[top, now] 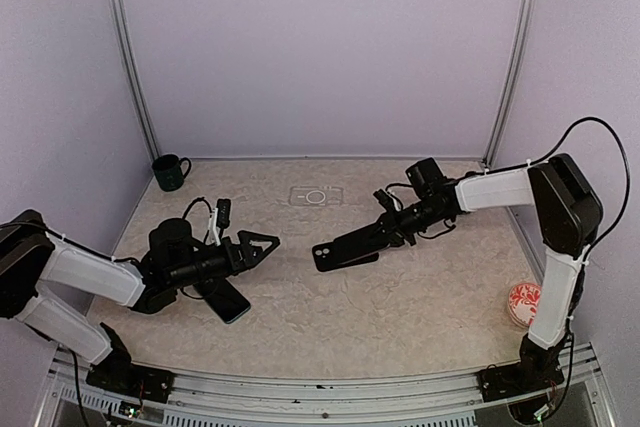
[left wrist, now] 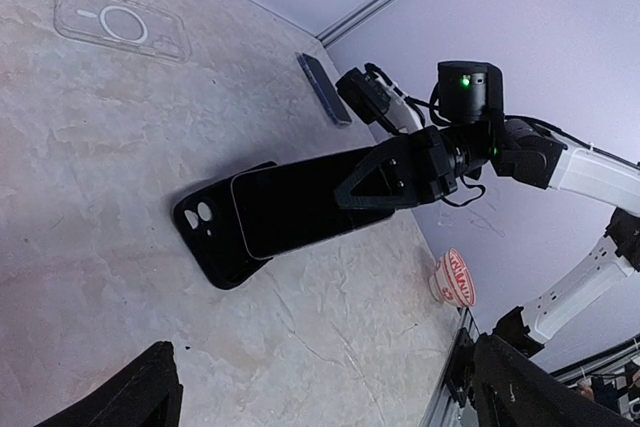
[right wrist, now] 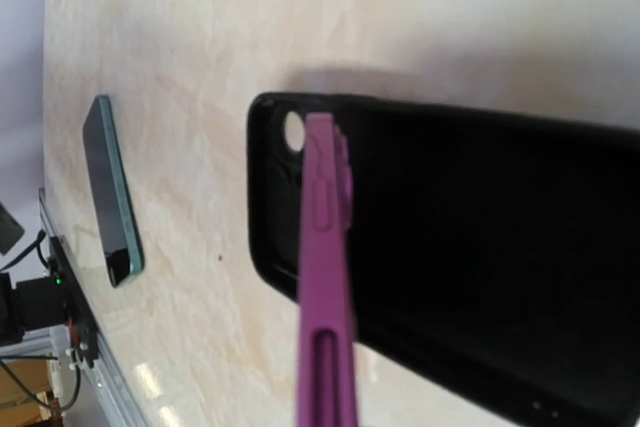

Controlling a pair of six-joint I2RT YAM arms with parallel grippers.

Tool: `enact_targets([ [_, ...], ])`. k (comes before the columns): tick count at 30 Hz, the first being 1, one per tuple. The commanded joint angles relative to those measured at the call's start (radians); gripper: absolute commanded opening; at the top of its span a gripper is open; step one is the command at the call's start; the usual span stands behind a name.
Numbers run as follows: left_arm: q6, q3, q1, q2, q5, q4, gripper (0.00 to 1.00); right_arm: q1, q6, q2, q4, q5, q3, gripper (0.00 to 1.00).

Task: Put the phone into the phone case
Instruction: Adjust the phone case at the center of the board.

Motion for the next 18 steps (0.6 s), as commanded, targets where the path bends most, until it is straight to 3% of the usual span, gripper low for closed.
enact_targets([
  [1,-0.013,0.018,0.006,0.022,0.022,0.060,0.99,0.036,0.024,-0.071,0.036,-0.005,-0.017,0.00],
  [18,-0.009,0.007,0.006,-0.005,0.016,0.051,0.99,0.078,0.053,-0.122,0.074,0.016,-0.069,0.00],
])
